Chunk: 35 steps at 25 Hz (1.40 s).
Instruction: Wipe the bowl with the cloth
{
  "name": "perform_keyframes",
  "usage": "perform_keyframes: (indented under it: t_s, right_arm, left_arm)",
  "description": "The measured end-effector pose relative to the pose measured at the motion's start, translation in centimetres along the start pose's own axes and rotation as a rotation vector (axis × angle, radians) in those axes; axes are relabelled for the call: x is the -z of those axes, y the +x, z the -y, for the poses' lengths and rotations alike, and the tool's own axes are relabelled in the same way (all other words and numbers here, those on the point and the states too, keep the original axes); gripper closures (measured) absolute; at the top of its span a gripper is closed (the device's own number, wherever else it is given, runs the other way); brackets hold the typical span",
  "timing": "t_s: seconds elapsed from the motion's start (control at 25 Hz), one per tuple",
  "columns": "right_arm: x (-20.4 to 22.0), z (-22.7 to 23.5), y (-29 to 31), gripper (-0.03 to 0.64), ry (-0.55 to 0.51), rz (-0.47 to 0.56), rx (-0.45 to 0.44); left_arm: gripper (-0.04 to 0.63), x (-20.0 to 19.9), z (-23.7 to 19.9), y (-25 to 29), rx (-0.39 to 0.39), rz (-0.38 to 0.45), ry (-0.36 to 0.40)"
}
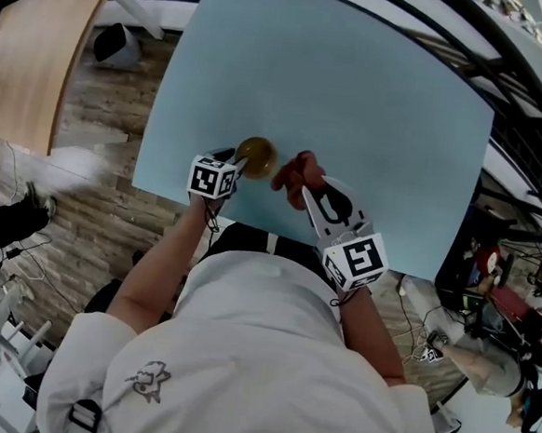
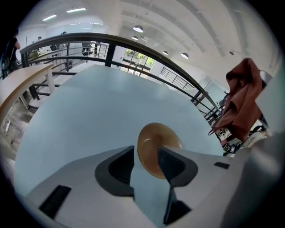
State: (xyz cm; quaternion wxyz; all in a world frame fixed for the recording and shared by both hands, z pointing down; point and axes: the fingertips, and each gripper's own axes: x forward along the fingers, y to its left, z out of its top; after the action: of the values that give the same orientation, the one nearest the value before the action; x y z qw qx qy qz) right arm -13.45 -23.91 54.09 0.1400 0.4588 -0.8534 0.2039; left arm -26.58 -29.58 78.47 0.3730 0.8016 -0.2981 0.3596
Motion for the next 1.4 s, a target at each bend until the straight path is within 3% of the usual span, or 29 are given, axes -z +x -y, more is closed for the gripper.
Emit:
perform_keyframes:
  t_s: [0.2, 0.48, 0.84, 1.04, 1.4]
  right_arm:
    - [0.5, 0.0, 0.2, 0.517, 0.008, -0.007, 0.008]
    - [0.5, 0.4, 0.0, 0.517, 0.001, -0.007, 0.012]
    - [0.3, 0.1, 0.0, 0.516, -0.006, 0.011, 0.008]
    - [-0.3, 0.0, -1.1, 0.517, -0.015, 0.038, 0.005]
    - [-2.4, -0.1, -2.8, 0.517, -0.085, 0.097, -0.002]
  left_arm:
    - [0.456, 0.6, -0.1, 1.0, 0.001, -0.024, -0.006]
    - [0.568, 0.9, -1.0, 1.7, -0.063, -0.028, -0.007]
    - [0.575, -0.4, 0.3, 1.1, -0.065, -0.004, 0.001]
    - [0.575, -2.3, 4.0, -0.2, -0.017, 0.029, 0.023]
    - [0.575, -7.2, 11.5, -4.8, 0.009, 0.130, 0.157]
